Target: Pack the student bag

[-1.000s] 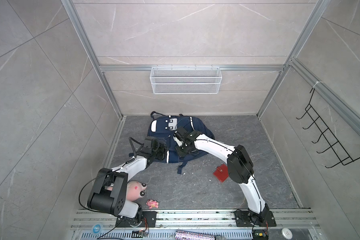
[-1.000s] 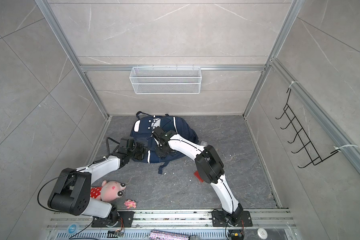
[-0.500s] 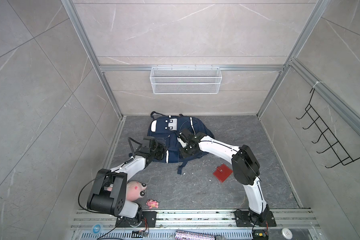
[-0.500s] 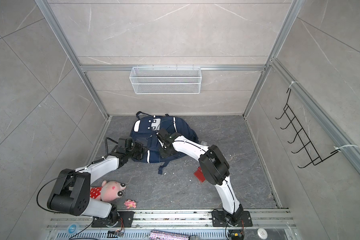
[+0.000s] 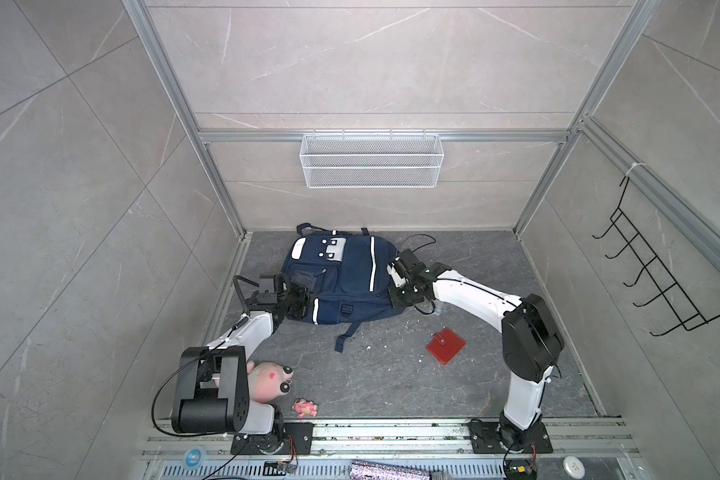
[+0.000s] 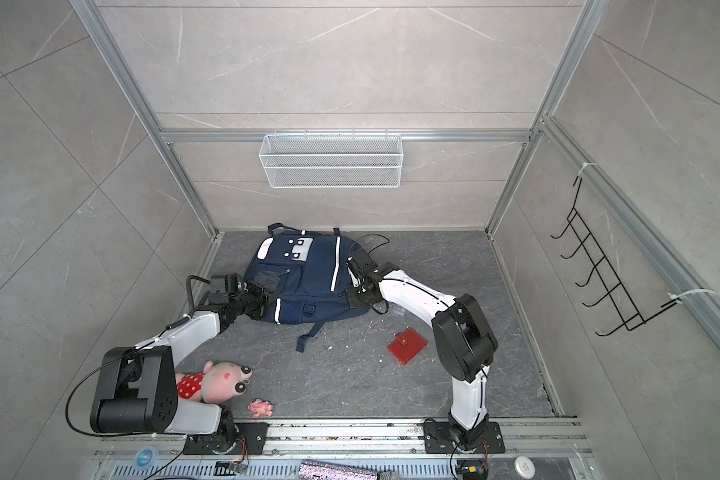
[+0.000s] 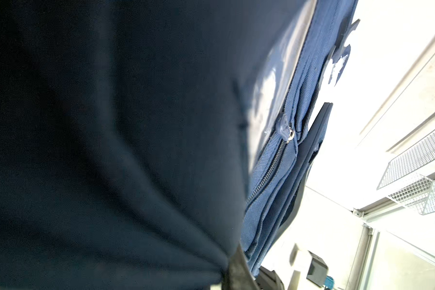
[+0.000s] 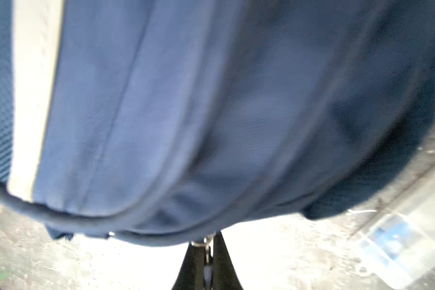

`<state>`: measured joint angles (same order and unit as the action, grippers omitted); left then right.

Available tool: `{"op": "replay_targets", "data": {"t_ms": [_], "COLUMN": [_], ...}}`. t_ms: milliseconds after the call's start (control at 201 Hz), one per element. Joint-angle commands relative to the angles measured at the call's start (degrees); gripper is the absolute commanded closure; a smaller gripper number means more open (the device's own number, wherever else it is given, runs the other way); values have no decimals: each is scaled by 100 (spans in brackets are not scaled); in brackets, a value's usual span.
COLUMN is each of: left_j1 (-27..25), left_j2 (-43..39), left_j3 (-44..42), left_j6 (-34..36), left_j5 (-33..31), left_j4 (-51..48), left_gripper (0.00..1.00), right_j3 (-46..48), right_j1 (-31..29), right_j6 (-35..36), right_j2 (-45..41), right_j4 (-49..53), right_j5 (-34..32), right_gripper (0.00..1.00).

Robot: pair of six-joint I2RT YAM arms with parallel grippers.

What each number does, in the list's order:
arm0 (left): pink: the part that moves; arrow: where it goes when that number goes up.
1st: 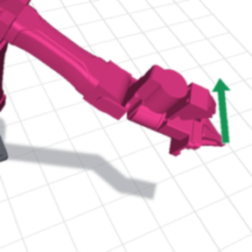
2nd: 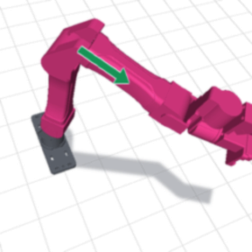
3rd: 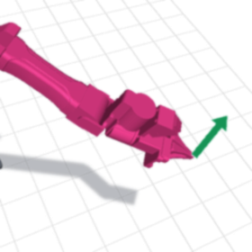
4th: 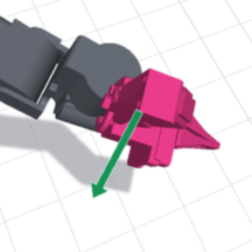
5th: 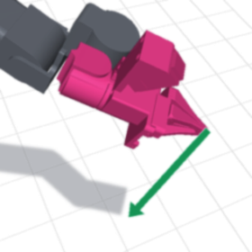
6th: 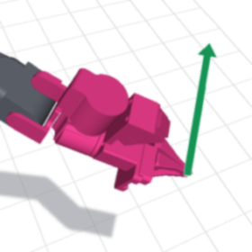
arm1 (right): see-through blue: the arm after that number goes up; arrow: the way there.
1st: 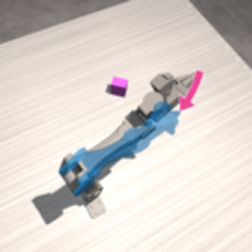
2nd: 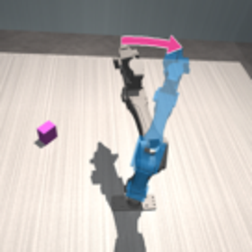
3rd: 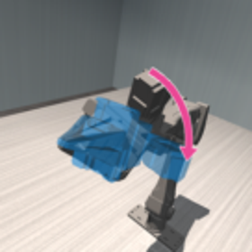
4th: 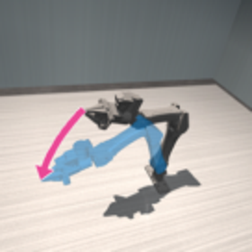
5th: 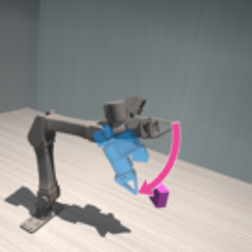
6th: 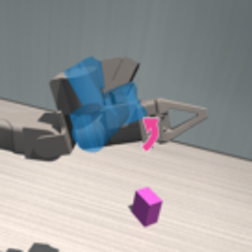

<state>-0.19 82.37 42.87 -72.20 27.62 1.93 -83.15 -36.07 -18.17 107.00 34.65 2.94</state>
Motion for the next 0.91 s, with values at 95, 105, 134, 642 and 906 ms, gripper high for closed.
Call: {"op": "replay_targets", "data": {"t_ms": [95, 105, 134, 642, 906], "left_j1": [531, 527, 499, -133, -1554], "left_j2": [348, 385, 496, -602, -1422], "left_j3": [1054, 1122, 1312, 1603, 193], "left_j6": [1290, 1350, 1511, 2625, 818], "left_j5": [-653, -635, -577, -172, -225], "left_j4": [-264, -268, -253, -2618, -1191], "left_gripper": [100, 100, 100, 15, 16], "right_j3": [368, 374, 400, -88, -280], "right_j1": [73, 56, -6, -782, -833], "right_j6": [287, 319, 419, 253, 358], "right_j2": [-506, -516, -545, -196, -57], "right_j4": [116, 89, -15, -1290, -1197], "right_j5": [-173, -143, 4, 1570, 1787], "right_gripper": [100, 100, 100, 100, 100]}}
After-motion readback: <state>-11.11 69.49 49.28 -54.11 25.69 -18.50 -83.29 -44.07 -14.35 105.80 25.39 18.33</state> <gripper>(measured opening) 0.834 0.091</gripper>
